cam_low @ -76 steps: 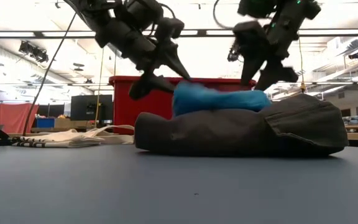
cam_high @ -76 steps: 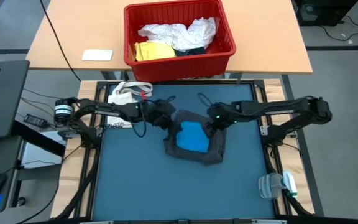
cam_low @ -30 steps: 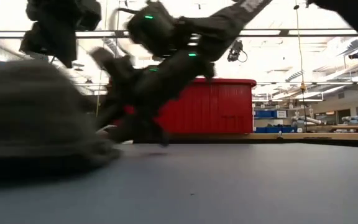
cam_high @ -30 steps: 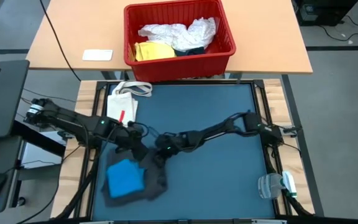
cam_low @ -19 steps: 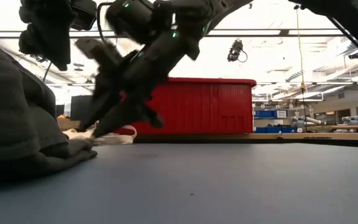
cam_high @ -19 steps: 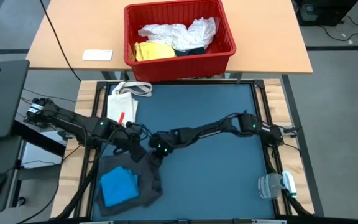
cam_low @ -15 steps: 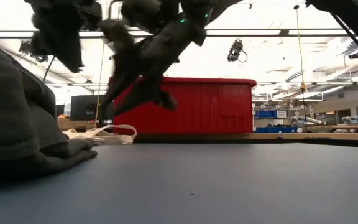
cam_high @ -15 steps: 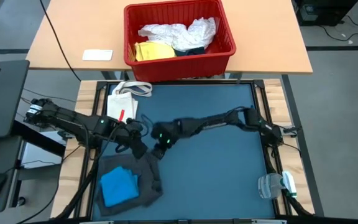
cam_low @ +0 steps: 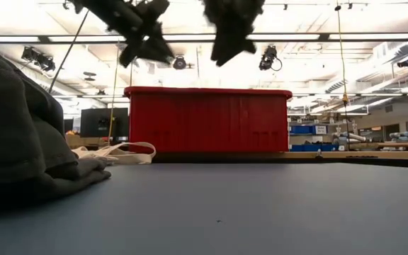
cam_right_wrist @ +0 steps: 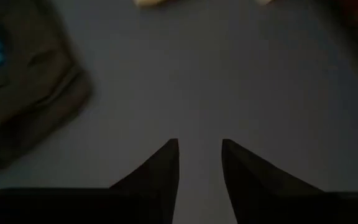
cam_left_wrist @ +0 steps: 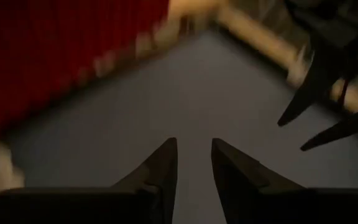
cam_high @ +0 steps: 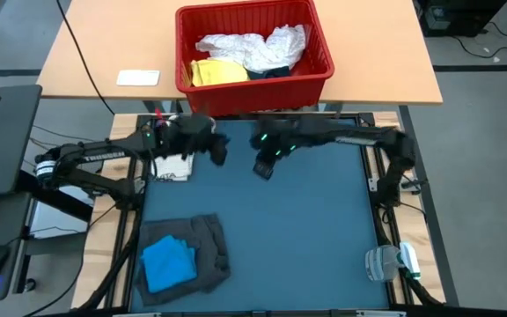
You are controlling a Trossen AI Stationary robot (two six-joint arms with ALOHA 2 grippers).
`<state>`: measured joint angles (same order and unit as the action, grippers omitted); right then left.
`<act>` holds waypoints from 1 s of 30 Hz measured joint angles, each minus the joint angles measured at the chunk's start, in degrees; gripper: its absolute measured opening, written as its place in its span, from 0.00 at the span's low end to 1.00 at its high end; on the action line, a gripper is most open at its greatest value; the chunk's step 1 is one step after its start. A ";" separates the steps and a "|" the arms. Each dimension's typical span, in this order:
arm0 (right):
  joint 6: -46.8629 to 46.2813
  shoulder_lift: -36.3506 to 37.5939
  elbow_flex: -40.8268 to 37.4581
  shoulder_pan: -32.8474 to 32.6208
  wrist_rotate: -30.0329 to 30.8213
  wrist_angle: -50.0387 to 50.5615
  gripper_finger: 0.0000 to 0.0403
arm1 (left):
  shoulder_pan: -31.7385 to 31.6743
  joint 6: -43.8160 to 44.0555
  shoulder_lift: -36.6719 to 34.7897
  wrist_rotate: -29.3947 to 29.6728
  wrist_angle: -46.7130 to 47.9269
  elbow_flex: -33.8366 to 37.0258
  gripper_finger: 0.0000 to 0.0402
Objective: Fold laundry
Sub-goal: Remove the dark blue shorts from the red bin
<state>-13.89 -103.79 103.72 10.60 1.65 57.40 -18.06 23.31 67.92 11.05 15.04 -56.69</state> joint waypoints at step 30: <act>12.80 0.55 -4.92 45.13 -0.56 -21.92 0.31 | -38.94 -16.76 25.81 -16.79 -29.84 -11.84 0.25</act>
<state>-1.09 -103.24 98.80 55.73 1.10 35.48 -57.00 6.54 93.73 -5.74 -14.79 -68.52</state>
